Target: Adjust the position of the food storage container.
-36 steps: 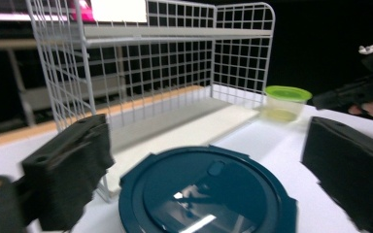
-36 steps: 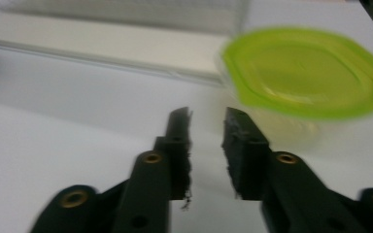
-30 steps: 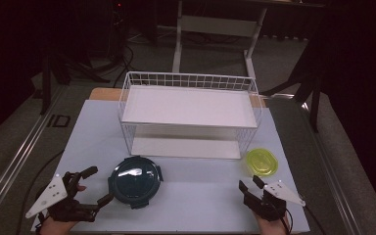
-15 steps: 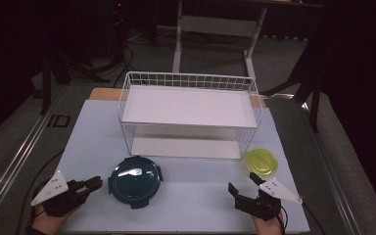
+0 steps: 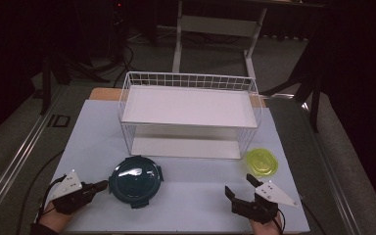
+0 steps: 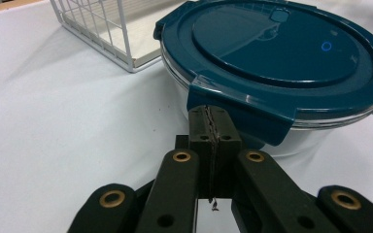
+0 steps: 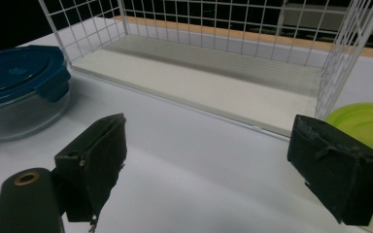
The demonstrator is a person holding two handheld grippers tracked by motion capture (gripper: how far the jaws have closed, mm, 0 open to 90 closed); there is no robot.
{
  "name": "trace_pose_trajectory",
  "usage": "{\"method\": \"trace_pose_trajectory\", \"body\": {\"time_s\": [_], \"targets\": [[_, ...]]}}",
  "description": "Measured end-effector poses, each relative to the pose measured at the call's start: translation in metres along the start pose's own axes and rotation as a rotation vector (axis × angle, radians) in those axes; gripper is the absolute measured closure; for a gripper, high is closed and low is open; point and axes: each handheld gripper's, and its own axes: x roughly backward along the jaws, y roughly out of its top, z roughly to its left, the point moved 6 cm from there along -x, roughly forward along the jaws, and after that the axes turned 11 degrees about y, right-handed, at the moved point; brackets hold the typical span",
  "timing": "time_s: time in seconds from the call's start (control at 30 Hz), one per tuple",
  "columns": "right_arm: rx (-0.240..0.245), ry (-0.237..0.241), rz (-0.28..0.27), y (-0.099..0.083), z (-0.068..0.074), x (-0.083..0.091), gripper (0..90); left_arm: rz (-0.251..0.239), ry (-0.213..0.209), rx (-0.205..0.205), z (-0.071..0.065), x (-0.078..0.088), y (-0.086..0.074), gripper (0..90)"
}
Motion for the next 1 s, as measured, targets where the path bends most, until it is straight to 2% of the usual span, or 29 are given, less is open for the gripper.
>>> {"method": "trace_pose_trajectory", "body": {"time_s": [0.03, 0.23, 0.3, 0.4, 0.5, 0.97, 1.0], "targets": [[0.002, 0.001, 0.0, 0.0, 0.0, 0.0, 14.0, 0.001, -0.005, 0.006, -0.001, -0.002, 0.001, 90.0], [-0.003, 0.015, 0.005, 0.0, 0.001, -0.002, 14.1, 0.002, -0.061, -0.015, -0.012, -0.016, 0.01, 90.0], [-0.004, 0.02, 0.0, 0.0, 0.001, -0.002, 14.1, -0.003, -0.059, -0.004, -0.015, -0.022, 0.013, 90.0], [-0.001, 0.02, 0.001, 0.0, 0.002, -0.002, 14.0, -0.005, -0.046, -0.016, -0.016, -0.03, 0.017, 90.0], [0.006, 0.03, -0.002, 0.0, 0.003, -0.002, 14.0, -0.005, -0.048, -0.011, -0.017, -0.037, 0.021, 90.0], [0.006, 0.043, 0.006, 0.001, 0.002, -0.002, 14.1, -0.009, -0.11, -0.008, -0.041, -0.064, 0.037, 90.0], [0.006, 0.041, 0.006, 0.001, 0.002, -0.002, 14.0, -0.009, -0.106, -0.023, -0.041, -0.064, 0.038, 90.0]]}}
